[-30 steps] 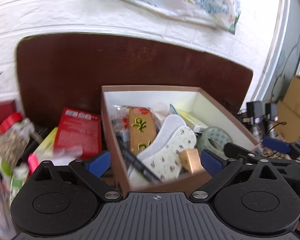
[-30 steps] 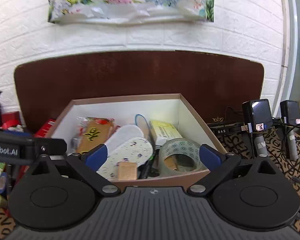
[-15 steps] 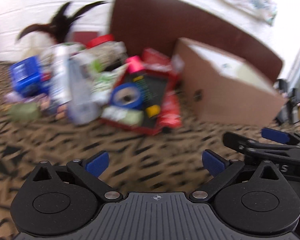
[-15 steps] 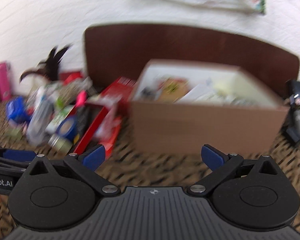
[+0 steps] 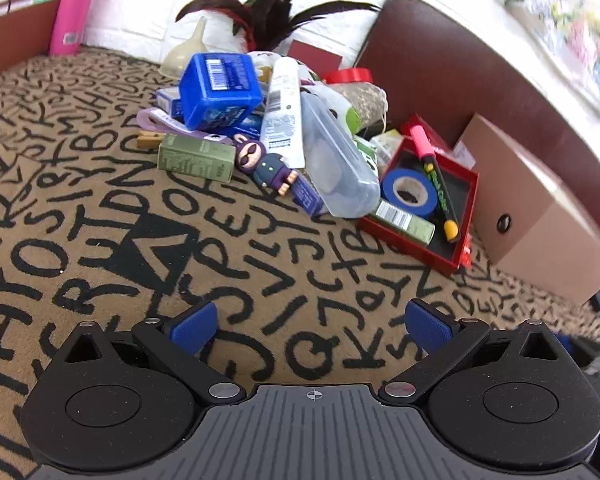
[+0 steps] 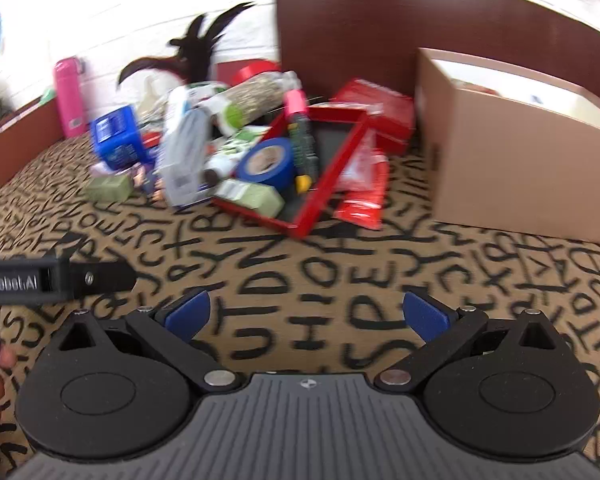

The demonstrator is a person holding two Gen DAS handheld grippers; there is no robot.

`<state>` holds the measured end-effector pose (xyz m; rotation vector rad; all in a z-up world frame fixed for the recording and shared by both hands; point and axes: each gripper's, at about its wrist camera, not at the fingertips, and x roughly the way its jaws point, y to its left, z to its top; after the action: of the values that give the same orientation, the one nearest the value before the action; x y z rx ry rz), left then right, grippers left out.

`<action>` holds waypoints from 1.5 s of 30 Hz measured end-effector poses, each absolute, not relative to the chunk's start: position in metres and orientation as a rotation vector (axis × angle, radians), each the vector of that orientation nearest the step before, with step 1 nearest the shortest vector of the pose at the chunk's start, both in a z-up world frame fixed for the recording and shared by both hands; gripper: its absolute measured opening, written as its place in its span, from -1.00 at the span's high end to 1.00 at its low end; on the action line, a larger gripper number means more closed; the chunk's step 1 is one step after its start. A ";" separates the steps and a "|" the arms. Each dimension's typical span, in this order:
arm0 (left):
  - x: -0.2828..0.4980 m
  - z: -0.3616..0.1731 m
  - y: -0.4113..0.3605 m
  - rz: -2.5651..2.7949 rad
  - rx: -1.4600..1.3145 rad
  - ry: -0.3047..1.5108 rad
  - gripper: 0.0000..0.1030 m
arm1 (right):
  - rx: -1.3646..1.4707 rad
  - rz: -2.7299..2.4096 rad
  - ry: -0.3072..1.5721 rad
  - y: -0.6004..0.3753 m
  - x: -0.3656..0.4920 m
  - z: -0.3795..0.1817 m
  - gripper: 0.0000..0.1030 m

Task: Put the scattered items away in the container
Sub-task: 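Move both grippers back toward the pile and the red tray, then close the right gripper on the pink marker in the red tray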

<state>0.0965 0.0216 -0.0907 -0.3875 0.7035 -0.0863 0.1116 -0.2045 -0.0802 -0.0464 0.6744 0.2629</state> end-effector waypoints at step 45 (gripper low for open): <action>0.146 -0.084 0.012 -0.208 -0.409 0.757 -0.28 | -0.155 0.245 0.566 -0.168 0.212 -0.062 0.94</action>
<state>0.1463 0.0119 -0.0844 -0.4092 0.7571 -0.2082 0.2119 -0.1682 -0.0621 -0.1549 0.5660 0.2452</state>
